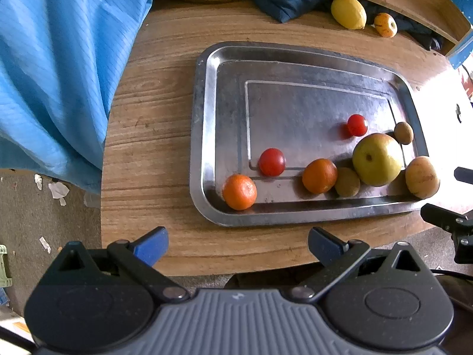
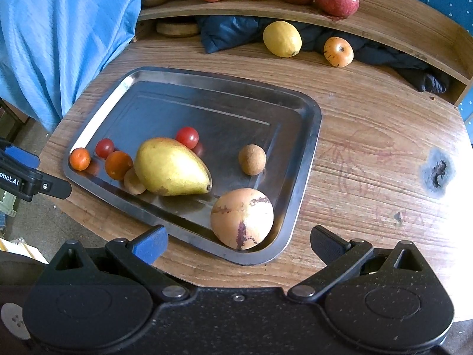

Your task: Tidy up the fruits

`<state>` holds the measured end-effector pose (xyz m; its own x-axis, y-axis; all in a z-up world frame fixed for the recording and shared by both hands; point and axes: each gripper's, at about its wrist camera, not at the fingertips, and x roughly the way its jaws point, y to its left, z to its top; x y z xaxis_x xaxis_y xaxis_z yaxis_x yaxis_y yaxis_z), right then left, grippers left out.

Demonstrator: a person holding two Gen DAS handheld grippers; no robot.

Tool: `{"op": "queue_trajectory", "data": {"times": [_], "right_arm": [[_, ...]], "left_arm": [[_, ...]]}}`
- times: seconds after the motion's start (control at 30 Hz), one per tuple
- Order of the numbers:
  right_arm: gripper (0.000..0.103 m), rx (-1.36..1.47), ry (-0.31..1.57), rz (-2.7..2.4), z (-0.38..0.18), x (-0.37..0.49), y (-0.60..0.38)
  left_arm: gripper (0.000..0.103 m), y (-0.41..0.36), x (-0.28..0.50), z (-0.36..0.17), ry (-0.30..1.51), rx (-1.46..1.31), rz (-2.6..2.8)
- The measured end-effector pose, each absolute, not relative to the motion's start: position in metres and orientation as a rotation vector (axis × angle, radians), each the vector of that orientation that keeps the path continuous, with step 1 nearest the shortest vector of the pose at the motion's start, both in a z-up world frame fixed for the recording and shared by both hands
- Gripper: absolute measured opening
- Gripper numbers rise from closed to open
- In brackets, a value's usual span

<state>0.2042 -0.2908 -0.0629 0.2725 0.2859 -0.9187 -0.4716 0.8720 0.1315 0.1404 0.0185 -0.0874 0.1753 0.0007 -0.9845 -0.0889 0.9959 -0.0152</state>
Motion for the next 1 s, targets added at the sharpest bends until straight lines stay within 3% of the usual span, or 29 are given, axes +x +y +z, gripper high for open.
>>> {"op": "queue_trajectory", "data": {"times": [1.0], "right_arm": [[0.102, -0.15, 1.152, 0.477, -0.044, 0.227, -0.283]], "left_arm": [[0.102, 0.026, 0.185, -0.072, 1.359, -0.041, 0.022]]}}
